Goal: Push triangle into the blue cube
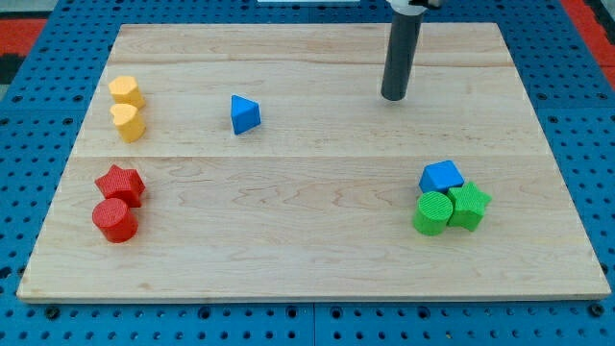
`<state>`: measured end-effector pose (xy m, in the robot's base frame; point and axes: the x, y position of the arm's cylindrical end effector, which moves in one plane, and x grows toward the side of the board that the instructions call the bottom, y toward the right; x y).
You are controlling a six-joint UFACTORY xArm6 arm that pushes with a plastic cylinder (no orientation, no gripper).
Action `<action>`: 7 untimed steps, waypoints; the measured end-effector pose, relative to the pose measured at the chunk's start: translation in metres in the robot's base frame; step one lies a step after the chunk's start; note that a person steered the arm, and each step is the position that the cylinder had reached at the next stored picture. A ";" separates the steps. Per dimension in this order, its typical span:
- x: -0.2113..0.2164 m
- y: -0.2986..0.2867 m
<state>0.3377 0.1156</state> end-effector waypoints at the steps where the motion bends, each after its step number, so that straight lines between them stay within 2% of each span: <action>1: 0.000 0.013; 4: 0.003 0.094; 5: -0.025 0.027; 6: -0.048 -0.088; 7: -0.048 -0.200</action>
<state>0.2902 -0.0849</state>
